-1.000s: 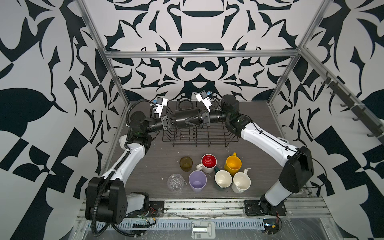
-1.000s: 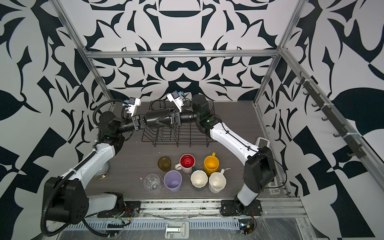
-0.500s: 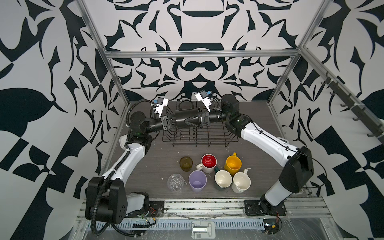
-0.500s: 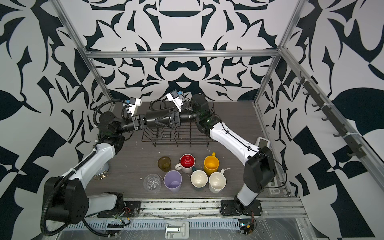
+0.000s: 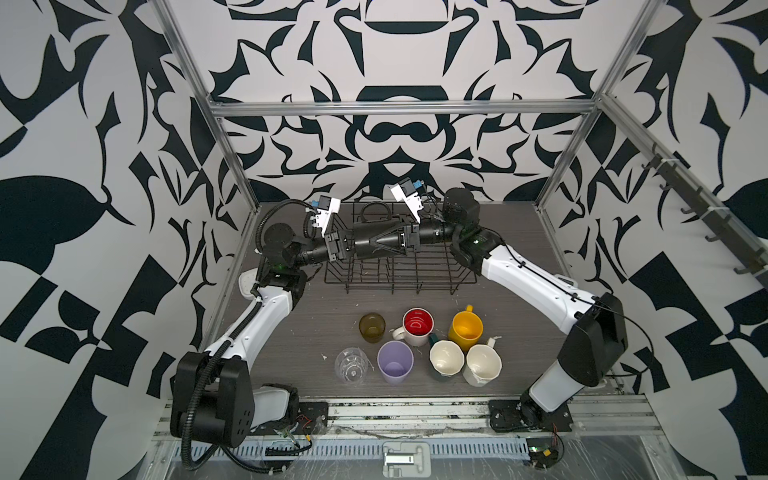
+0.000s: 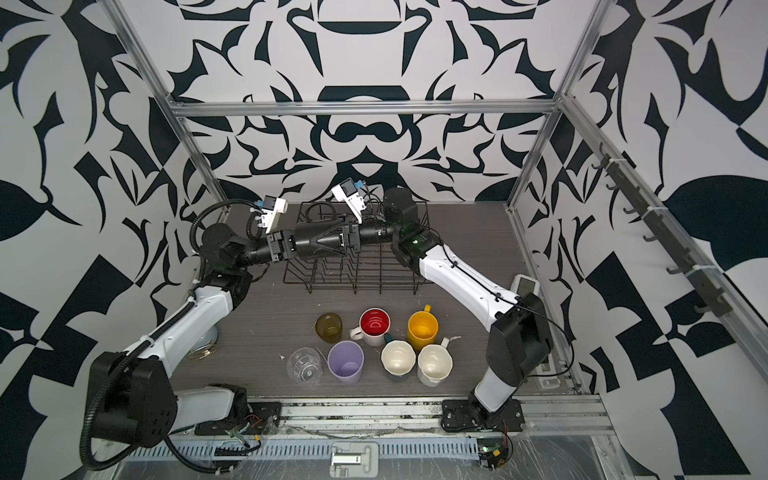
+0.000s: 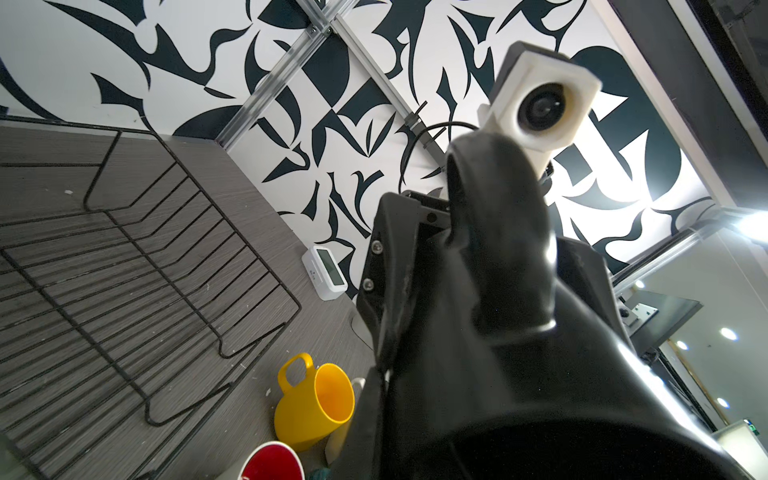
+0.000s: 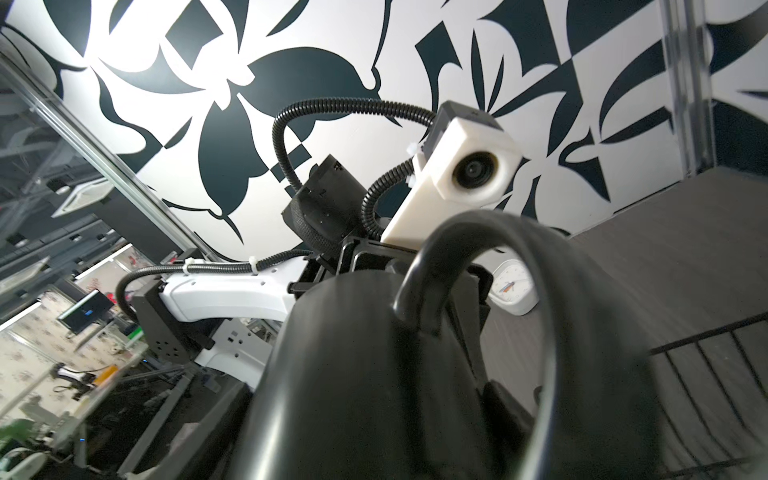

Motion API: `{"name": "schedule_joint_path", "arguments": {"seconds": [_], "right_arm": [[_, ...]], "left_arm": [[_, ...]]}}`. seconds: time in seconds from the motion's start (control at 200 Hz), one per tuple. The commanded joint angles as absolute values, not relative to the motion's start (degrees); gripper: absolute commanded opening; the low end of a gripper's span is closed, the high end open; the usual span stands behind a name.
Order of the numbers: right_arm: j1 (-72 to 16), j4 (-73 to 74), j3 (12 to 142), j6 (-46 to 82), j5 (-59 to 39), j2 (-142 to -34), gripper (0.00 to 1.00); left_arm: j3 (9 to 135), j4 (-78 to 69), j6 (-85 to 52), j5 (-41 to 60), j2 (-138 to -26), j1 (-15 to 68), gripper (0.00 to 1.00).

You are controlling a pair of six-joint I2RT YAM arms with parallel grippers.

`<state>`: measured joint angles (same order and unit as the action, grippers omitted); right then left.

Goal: Load the cups into the dish rack
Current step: 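Open the left gripper and pull the right gripper away holding the mug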

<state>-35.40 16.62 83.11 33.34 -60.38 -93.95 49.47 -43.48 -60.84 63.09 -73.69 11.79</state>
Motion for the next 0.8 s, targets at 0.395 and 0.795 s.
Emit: {"name": "schedule_joint_path", "arguments": {"seconds": [0.395,0.795], "right_arm": [[-35.3,15.8,83.1,33.7,-56.9,-92.6,0.0],[-34.7,14.6,83.1,35.1,-50.6,-89.9,0.0]], "left_arm": [[52.2,-49.7,-62.1,62.8,-72.6,12.7,0.0],[52.1,-48.3,-61.4,61.5,-72.4,12.7,0.23]]}}
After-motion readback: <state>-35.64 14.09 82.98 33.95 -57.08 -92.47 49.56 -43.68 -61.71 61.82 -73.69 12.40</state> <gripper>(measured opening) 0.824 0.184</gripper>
